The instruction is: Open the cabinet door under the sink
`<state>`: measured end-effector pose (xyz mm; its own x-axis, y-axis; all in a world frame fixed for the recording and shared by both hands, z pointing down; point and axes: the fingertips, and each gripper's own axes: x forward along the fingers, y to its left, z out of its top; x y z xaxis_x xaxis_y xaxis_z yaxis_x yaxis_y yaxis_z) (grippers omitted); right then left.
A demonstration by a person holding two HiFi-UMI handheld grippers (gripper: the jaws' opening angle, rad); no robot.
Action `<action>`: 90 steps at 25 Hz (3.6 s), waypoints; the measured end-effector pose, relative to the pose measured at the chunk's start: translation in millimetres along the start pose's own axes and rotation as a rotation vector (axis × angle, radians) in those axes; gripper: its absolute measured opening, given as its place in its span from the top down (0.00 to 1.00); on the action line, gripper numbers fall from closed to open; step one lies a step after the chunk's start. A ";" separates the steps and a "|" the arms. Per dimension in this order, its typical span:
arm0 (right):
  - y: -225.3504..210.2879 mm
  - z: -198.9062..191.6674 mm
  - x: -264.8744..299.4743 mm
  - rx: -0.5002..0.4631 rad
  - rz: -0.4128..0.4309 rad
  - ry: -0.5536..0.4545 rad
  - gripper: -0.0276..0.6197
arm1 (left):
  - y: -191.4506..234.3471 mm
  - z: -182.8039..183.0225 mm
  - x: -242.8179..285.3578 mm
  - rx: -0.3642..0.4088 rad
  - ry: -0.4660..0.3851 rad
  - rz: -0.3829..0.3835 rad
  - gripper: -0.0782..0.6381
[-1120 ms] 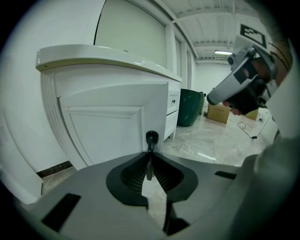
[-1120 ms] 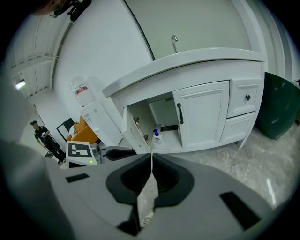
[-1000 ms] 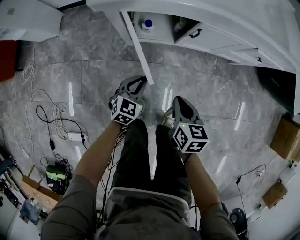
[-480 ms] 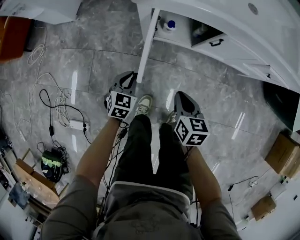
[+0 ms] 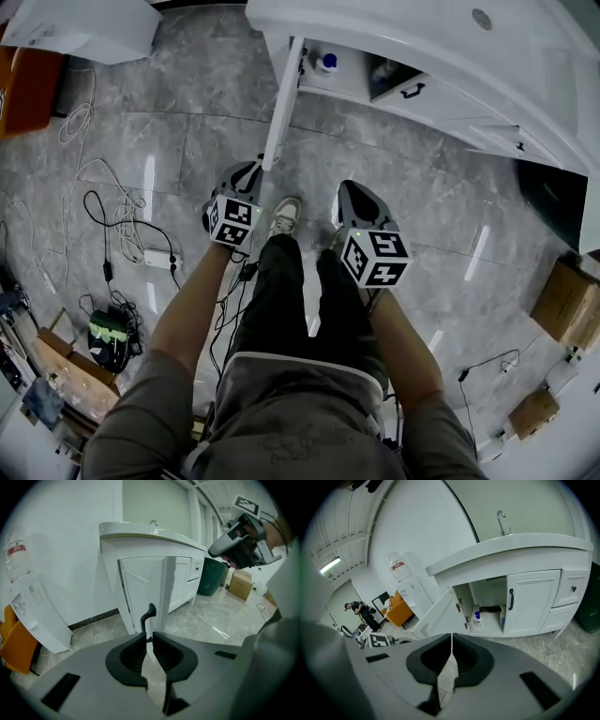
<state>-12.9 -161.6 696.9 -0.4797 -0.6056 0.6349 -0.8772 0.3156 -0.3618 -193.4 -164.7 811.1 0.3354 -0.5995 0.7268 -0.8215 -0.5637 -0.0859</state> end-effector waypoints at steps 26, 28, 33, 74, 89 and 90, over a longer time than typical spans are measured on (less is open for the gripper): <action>48.9 255.4 -199.3 -0.210 0.025 -0.369 0.91 | -12.4 316.8 -215.9 0.061 -0.413 -0.036 0.86; 53.2 277.7 -223.9 -0.271 0.012 -0.407 0.91 | -9.3 343.5 -231.0 0.087 -0.442 0.009 0.86; 57.0 314.4 -274.5 -0.432 -0.062 -0.478 0.91 | -13.8 395.3 -269.0 0.109 -0.530 0.035 0.87; 75.8 385.2 -523.2 -0.539 -0.269 -0.890 0.91 | -91.3 578.9 -436.4 0.331 -0.924 -0.025 0.87; 70.8 368.6 -513.3 -0.508 -0.253 -0.852 0.91 | -98.0 566.5 -430.4 0.316 -0.886 -0.037 0.87; 70.7 368.8 -513.3 -0.506 -0.253 -0.853 0.91 | -98.5 566.8 -431.2 0.320 -0.888 -0.036 0.87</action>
<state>178.2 -97.9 93.7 -0.2791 -0.9532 -0.1165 -0.9509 0.2575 0.1715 4.3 -172.8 119.9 0.6953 -0.7175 -0.0410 -0.6821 -0.6408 -0.3523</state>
